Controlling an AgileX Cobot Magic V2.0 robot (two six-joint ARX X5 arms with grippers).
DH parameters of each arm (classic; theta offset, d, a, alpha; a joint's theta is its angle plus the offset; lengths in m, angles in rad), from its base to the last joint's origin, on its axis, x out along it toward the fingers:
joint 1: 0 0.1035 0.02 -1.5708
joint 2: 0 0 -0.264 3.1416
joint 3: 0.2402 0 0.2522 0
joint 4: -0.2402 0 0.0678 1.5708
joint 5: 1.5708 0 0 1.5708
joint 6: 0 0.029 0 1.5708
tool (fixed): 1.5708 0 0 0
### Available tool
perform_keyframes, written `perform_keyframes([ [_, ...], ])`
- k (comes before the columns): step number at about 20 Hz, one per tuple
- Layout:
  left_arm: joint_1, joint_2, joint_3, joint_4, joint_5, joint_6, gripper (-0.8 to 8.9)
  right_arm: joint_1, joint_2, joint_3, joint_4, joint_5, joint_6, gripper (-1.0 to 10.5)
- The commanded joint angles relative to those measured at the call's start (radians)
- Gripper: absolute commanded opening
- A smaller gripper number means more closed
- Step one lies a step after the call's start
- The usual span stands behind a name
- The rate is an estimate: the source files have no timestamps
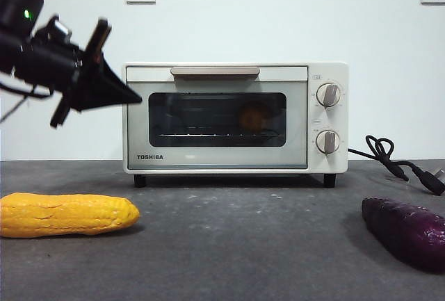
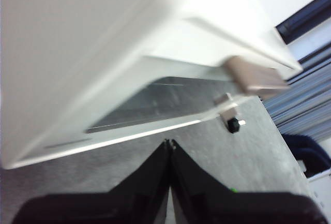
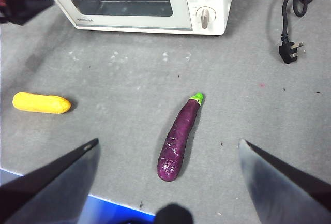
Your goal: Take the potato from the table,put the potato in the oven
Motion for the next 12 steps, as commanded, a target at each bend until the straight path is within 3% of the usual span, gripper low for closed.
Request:
perform_keyframes([
  [1, -0.019, -0.102, 0.002, -0.117, -0.021, 0.113, -0.08, 0.002, -0.002, 0.003, 0.005, -0.002, -0.023, 4.4],
  [6, -0.087, -0.389, 0.002, -0.486, -0.19, 0.329, -0.08, 0.002, 0.002, 0.003, 0.014, -0.013, -0.074, 4.4],
  [12, -0.175, -0.688, 0.002, -0.826, -0.344, 0.434, -0.08, 0.002, 0.043, 0.003, 0.016, -0.157, -0.127, 4.4],
])
